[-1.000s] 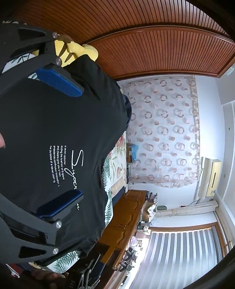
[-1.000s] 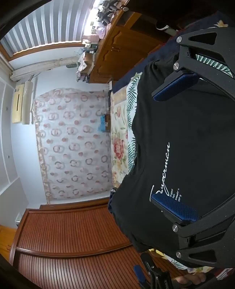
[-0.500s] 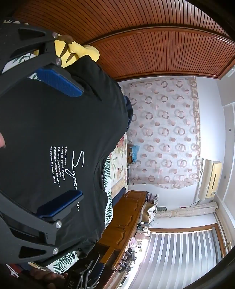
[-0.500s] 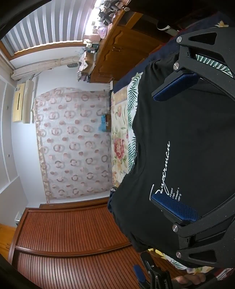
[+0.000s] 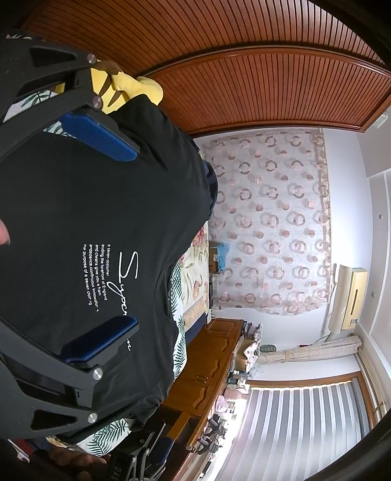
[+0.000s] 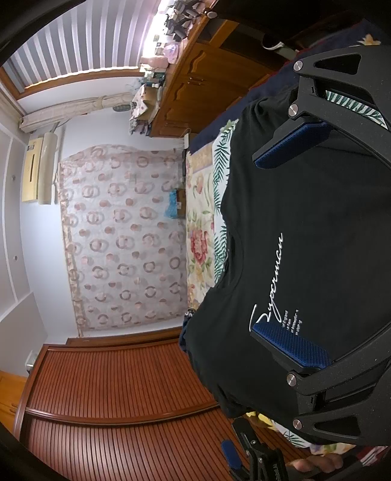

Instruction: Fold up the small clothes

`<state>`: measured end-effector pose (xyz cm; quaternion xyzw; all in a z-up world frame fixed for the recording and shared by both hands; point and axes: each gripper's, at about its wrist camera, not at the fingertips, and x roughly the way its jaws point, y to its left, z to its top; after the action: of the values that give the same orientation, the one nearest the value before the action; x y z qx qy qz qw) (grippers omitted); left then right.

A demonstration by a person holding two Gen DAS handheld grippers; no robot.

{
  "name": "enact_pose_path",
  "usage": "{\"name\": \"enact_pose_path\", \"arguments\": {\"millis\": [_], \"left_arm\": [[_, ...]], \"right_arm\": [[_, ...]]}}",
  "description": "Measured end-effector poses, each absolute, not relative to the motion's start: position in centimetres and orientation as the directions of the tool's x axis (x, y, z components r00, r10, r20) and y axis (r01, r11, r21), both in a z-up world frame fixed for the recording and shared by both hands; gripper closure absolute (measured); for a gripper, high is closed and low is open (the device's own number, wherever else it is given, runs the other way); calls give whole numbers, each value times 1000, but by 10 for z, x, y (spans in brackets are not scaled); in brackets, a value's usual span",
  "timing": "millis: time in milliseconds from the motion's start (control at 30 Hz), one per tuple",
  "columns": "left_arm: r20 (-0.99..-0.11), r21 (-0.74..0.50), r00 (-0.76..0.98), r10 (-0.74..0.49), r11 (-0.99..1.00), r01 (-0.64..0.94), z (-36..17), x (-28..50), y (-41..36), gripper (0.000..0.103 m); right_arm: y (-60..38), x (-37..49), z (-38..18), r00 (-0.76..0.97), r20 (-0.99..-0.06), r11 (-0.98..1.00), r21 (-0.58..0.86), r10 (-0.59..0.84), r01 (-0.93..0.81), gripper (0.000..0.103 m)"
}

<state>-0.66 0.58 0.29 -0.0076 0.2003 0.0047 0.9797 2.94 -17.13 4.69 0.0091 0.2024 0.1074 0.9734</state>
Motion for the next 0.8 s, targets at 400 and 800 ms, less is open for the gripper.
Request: {"name": "enact_pose_path", "arguments": {"millis": [400,800], "left_arm": [[-392,-13,920,6,1000,-12,3,-7,5,0],[-391,-11,920,8,1000,-13,2,-8,5,0]], "right_arm": [[-171,29,46,895,-393,977,61,213,-206,0],[-171,30,46,894,-394,977,60,213,-206,0]]}}
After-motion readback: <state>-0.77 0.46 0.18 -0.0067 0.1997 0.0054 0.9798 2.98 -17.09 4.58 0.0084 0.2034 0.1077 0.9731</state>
